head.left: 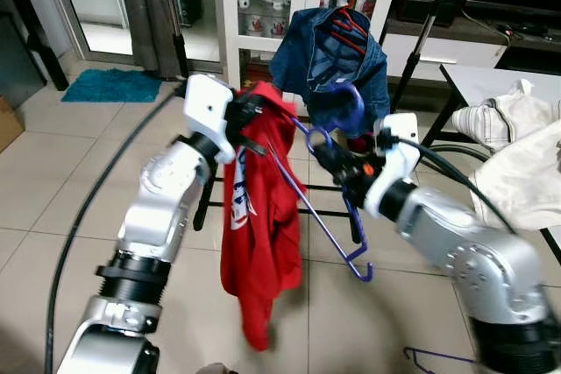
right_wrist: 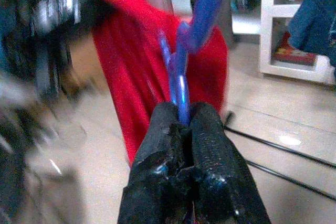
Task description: Hang hanger
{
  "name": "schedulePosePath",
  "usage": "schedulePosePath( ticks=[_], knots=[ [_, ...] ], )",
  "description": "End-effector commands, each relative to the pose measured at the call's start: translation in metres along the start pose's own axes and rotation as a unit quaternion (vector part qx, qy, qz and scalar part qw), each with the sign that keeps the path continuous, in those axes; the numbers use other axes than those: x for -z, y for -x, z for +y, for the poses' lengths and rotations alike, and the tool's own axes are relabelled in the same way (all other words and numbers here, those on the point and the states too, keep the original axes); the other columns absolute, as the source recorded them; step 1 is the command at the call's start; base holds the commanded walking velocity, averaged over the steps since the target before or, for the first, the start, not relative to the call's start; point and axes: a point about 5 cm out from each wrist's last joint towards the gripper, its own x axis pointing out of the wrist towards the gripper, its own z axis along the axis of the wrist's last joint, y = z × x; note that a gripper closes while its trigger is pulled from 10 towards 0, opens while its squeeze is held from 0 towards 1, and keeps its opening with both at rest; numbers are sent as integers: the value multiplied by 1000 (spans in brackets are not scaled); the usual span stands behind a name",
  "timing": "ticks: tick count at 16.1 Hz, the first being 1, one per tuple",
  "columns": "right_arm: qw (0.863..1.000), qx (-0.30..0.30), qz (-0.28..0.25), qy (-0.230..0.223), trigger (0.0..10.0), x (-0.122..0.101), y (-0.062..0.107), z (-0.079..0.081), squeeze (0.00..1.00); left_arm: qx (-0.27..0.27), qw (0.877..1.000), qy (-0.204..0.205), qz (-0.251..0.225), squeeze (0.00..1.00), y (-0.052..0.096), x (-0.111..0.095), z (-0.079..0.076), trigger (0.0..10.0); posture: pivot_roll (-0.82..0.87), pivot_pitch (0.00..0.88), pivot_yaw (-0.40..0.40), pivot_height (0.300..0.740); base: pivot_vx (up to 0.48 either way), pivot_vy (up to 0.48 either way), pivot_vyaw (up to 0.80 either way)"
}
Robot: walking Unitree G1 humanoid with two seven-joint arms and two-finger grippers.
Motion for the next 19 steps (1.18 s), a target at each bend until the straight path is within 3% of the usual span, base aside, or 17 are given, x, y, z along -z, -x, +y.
schedulePosePath(
  ticks=[1, 5, 7, 11, 14, 17, 19],
  knots=[
    [994, 52, 85, 36, 10000, 24, 10, -17, 0, -54, 996, -25, -63, 0, -1, -31, 23, 0, -50, 0, -37, 740, 0, 0, 0],
    [992, 81, 86, 36, 10000, 15, 26, -27, 0, -54, 997, -28, -55, 0, 0, -27, 20, 0, -61, 0, -38, 740, 0, 0, 0],
    [998, 63, 20, -5, 10000, 2, 29, -25, 0, -30, 998, -24, -41, 0, -1, -21, 13, 0, -64, 0, -39, 740, 0, 0, 0],
    [991, 68, -34, -111, 10000, -8, 31, -29, 0, 51, 996, -74, 26, 0, 5, 6, -9, 0, -61, 0, -40, 740, 0, 0, 0],
    [985, 90, -10, -144, 10000, 2, 27, -31, 0, 91, 992, -72, 39, 0, 6, 13, -25, 0, -62, 0, -42, 740, 0, 0, 0],
    [976, 140, 39, -159, 10000, 22, 11, -23, 0, 138, 990, -36, 7, 0, 1, 5, -53, 0, -57, 0, -54, 740, 0, 0, 0],
    [970, 177, 49, -157, 10000, 26, 6, -24, 0, 152, 988, -25, -5, 0, 1, 1, -62, 0, -57, 0, -55, 740, 0, 0, 0]
  ],
)
